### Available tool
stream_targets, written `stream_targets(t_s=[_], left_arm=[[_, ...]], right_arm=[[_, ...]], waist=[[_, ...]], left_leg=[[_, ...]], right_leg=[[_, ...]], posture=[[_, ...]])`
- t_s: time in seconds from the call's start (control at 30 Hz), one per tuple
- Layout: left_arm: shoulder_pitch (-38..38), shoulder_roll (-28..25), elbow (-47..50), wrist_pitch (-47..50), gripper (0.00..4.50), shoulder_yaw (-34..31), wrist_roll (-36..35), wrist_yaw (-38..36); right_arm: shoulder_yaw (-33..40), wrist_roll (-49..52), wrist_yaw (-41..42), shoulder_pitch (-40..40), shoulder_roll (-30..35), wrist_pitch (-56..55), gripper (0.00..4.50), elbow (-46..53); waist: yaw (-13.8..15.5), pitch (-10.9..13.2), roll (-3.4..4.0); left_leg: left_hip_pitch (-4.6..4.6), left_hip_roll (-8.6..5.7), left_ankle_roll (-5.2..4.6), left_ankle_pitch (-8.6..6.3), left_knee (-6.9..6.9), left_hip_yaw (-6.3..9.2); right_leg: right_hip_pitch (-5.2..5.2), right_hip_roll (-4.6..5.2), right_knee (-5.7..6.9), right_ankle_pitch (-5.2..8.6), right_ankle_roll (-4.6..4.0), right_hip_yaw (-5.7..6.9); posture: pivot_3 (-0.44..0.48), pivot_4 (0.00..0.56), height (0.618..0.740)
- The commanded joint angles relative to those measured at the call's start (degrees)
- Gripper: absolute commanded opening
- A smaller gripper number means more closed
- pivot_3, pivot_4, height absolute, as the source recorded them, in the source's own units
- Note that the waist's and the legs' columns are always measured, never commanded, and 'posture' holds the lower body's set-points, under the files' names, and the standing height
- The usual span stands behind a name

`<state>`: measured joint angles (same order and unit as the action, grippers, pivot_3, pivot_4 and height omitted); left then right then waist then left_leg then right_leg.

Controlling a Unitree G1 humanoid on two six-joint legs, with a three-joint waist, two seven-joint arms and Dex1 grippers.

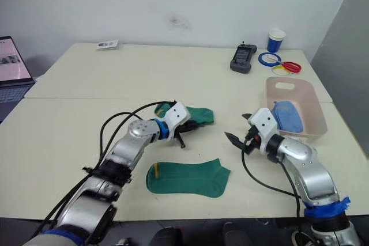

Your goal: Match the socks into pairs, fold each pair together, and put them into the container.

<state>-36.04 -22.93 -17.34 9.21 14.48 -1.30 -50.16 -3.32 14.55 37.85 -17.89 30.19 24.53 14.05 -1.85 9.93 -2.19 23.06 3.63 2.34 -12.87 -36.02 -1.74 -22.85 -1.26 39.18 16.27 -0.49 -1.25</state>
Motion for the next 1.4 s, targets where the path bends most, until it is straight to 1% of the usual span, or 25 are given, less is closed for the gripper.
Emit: stream_targets(t_s=[0.03, 0.1, 0.13, 0.17, 0.2, 0.23, 0.3, 0.37, 0.5, 0.63, 0.7, 0.77, 0.87, 0.97, 1.0, 1.2, 1.23, 1.4], left_arm=[[7.01, -5.56, 21.88, 1.55, 0.07, -1.0, -9.71, -10.8], [13.34, -11.7, 32.05, 1.53, 0.07, -2.18, -13.76, -16.47], [14.77, -13.39, 34.06, 1.52, 0.07, -2.41, -14.4, -17.42], [18.67, -17.34, 36.61, -0.54, 0.07, -3.31, -15.02, -20.26], [21.14, -19.89, 38.07, -1.84, 0.07, -3.85, -15.42, -21.99], [24.74, -22.68, 39.42, -3.34, 0.07, -5.01, -16.23, -23.85], [29.66, -25.87, 39.94, -7.68, 0.07, -6.46, -16.07, -25.73], [31.74, -26.99, 38.78, -12.1, 0.07, -6.48, -14.85, -26.56], [31.29, -25.87, 35.03, -19.7, 0.07, -4.68, -11.75, -26.76], [29.87, -24.9, 33.05, -22.02, 0.07, -3.74, -10.96, -26.68], [29.59, -24.86, 32.51, -22.55, 0.07, -3.55, -10.83, -26.7], [29.56, -24.99, 32.61, -22.45, 0.07, -3.5, -11.0, -26.53], [29.39, -25.13, 33.16, -21.91, 0.0, -3.49, -11.31, -26.32], [29.06, -25.36, 33.92, -20.68, 0.0, -4.11, -11.68, -25.71], [29.04, -25.45, 34.02, -20.46, 0.0, -4.31, -11.78, -25.62], [29.27, -25.55, 34.42, -20.35, 0.0, -4.4, -11.97, -25.04], [29.3, -25.45, 34.5, -20.44, 0.0, -4.42, -12.07, -24.93], [29.47, -25.18, 33.49, -21.67, 0.0, -5.78, -13.2, -24.59]], right_arm=[[1.19, 0.06, 1.74, -3.45, 0.42, -2.68, 4.5, -3.18], [1.86, 0.36, 2.76, -5.05, 0.88, -3.48, 4.5, -5.92], [2.0, 0.39, 3.13, -5.53, 1.0, -3.91, 4.5, -6.91], [1.91, 0.61, 3.77, -6.29, 0.98, -4.03, 4.5, -8.02], [1.83, 0.77, 4.29, -6.87, 0.95, -4.21, 4.5, -8.94], [1.31, 1.72, 5.38, -7.63, 0.53, -3.02, 4.5, -9.43], [-0.32, 2.7, 7.46, -8.98, -0.4, -1.45, 4.5, -10.26], [-3.11, 2.5, 10.08, -10.29, -0.94, -0.06, 4.5, -11.24], [-11.47, -1.5, 12.94, -15.03, -2.88, 4.65, 4.5, -15.71], [-14.12, 0.15, 13.86, -20.75, -8.14, 12.8, 4.5, -20.48], [-15.78, -1.23, 14.06, -22.94, -10.49, 12.84, 4.5, -23.61], [-18.37, -3.71, 14.45, -24.95, -12.44, 10.51, 4.5, -27.66], [-20.02, -4.79, 16.18, -26.71, -14.75, 9.21, 3.92, -31.74], [-21.31, -6.23, 17.42, -27.44, -15.86, 7.63, 2.92, -33.99], [-21.1, -6.43, 17.48, -27.64, -16.13, 7.14, 2.5, -34.51], [-18.36, -6.93, 16.57, -28.7, -17.51, 5.62, 0.36, -37.45], [-17.9, -6.94, 16.3, -28.62, -17.46, 5.55, 0.06, -37.62], [-15.43, -5.59, 16.55, -26.74, -15.58, 8.79, 0.06, -34.74]], waist=[[0.0, 0.01, 0.01], [-0.02, 0.0, 0.05], [0.0, 0.0, 0.06], [-0.01, 0.01, 0.07], [0.05, 0.01, 0.08], [0.02, 0.01, 0.08], [-0.02, 0.03, 0.12], [0.04, 0.03, 0.13], [0.12, 0.03, 0.13], [0.15, 0.03, 0.13], [0.15, 0.03, 0.13], [0.13, 0.03, 0.13], [0.11, 0.03, 0.13], [0.15, 0.03, 0.13], [0.13, 0.03, 0.13], [0.1, 0.03, 0.13], [0.1, 0.03, 0.13], [0.11, 0.03, 0.13]], left_leg=[[-0.01, 0.01, 0.01, 0.0, -0.01, 0.01], [0.01, 0.05, 0.01, 0.01, 0.03, 0.0], [0.0, 0.05, 0.0, 0.0, 0.02, -0.02], [-0.02, 0.03, -0.01, -0.01, 0.03, -0.02], [-0.06, 0.03, -0.16, -0.1, 0.03, -0.01], [-0.1, 0.02, -0.18, -0.1, 0.03, 0.0], [-0.17, 0.04, -0.2, -0.11, 0.02, -0.03], [-0.17, 0.04, -0.2, -0.11, -0.01, -0.01], [-0.15, 0.01, -0.21, -0.11, -0.04, -0.06], [0.07, -0.01, -0.22, -0.12, -0.03, -0.1], [0.1, 0.03, -0.22, -0.12, -0.03, -0.06], [0.09, 0.03, -0.23, -0.12, -0.03, -0.04], [0.05, 0.04, -0.23, -0.12, -0.03, -0.02], [0.05, 0.03, -0.23, -0.12, -0.05, -0.01], [0.05, 0.03, -0.23, -0.12, -0.05, -0.01], [-0.02, 0.05, -0.23, -0.12, -0.07, -0.02], [-0.02, 0.06, -0.23, -0.12, -0.06, -0.02], [-0.03, 0.05, -0.23, -0.12, -0.06, -0.02]], right_leg=[[0.0, 0.03, 0.04, -0.01, -0.05, 0.06], [-0.07, 0.04, 0.06, -0.08, -0.21, 0.01], [-0.1, 0.06, 0.11, -0.07, -0.26, 0.01], [-0.1, 0.06, 0.13, -0.07, -0.26, 0.0], [-0.09, 0.07, 0.19, 0.08, -0.06, 0.02], [-0.06, 0.07, 0.21, 0.09, -0.04, 0.02], [-0.06, 0.07, 0.26, 0.13, -0.1, -0.01], [-0.07, 0.13, 0.34, 0.13, -0.12, 0.04], [-0.07, 0.19, 0.32, 0.09, -0.14, 0.02], [-0.36, 0.1, 0.36, 0.1, -0.16, 0.0], [-0.38, 0.07, 0.4, 0.1, -0.17, 0.03], [-0.39, 0.07, 0.45, 0.1, -0.17, 0.05], [-0.38, 0.04, 0.51, 0.1, -0.18, 0.07], [-0.38, 0.04, 0.57, 0.11, -0.18, 0.08], [-0.38, 0.05, 0.6, 0.11, -0.17, 0.08], [-0.38, 0.04, 0.7, 0.12, -0.19, 0.06], [-0.38, 0.03, 0.71, 0.12, -0.2, 0.07], [-0.38, 0.03, 0.72, 0.12, -0.2, 0.06]], posture=[[0.0, 0.15, 0.74], [0.0, 0.15, 0.74], [0.0, 0.15, 0.74], [0.0, 0.15, 0.74], [0.0, 0.15, 0.74], [0.0, 0.15, 0.74], [0.0, 0.15, 0.74], [0.0, 0.15, 0.74], [0.0, 0.15, 0.74], [0.0, 0.15, 0.74], [0.0, 0.15, 0.74], [0.0, 0.15, 0.74], [0.0, 0.15, 0.74], [0.0, 0.15, 0.74], [0.0, 0.15, 0.74], [0.0, 0.15, 0.74], [0.0, 0.15, 0.74], [0.0, 0.15, 0.74]])
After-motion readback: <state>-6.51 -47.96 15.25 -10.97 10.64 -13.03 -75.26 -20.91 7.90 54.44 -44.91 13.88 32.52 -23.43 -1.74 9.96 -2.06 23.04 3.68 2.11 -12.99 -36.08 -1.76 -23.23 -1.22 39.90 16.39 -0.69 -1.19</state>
